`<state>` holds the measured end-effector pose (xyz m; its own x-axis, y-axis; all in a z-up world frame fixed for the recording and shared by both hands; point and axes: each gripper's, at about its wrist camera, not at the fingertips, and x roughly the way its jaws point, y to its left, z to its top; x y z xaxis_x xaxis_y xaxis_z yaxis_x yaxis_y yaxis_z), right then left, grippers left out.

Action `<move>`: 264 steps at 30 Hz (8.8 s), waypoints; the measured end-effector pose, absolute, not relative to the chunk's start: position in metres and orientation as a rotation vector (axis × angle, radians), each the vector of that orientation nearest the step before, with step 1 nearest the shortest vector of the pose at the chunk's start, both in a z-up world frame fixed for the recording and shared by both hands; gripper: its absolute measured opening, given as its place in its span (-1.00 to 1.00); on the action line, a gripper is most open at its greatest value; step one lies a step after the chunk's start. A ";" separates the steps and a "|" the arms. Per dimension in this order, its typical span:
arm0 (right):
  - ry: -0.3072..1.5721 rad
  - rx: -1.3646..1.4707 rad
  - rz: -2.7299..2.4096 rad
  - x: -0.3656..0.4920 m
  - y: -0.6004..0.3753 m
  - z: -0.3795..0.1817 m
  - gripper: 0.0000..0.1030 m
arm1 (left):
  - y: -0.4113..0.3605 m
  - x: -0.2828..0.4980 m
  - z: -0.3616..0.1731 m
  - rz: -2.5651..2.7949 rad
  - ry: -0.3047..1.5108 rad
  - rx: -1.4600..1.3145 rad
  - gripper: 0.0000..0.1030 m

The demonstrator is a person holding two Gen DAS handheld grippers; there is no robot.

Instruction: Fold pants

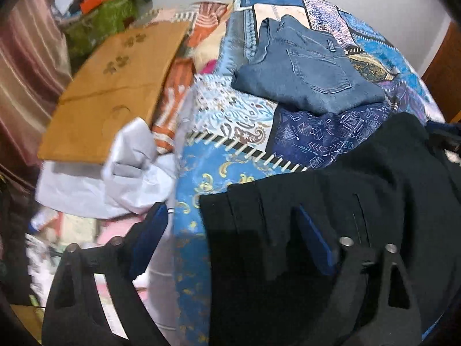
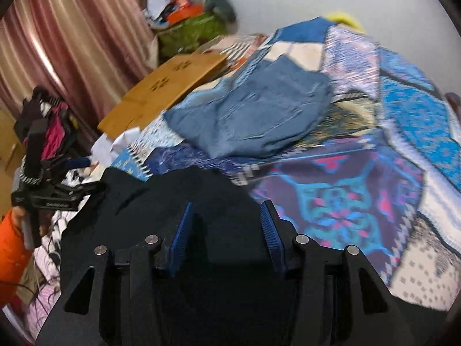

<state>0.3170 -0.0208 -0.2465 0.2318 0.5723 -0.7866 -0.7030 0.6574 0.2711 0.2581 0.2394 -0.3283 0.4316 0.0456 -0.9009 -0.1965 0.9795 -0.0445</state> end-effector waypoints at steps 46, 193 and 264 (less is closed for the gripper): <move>0.890 -0.229 0.877 0.162 -0.077 -0.219 -0.12 | 0.070 0.129 -0.261 -0.103 1.004 0.084 0.22; 0.912 0.266 0.212 0.170 -0.374 -0.281 0.09 | -0.171 0.364 -0.326 -0.135 1.172 0.271 0.53; 0.546 0.413 0.414 0.200 -0.294 -0.167 -0.84 | -0.088 0.240 -0.180 -0.283 0.853 0.007 0.48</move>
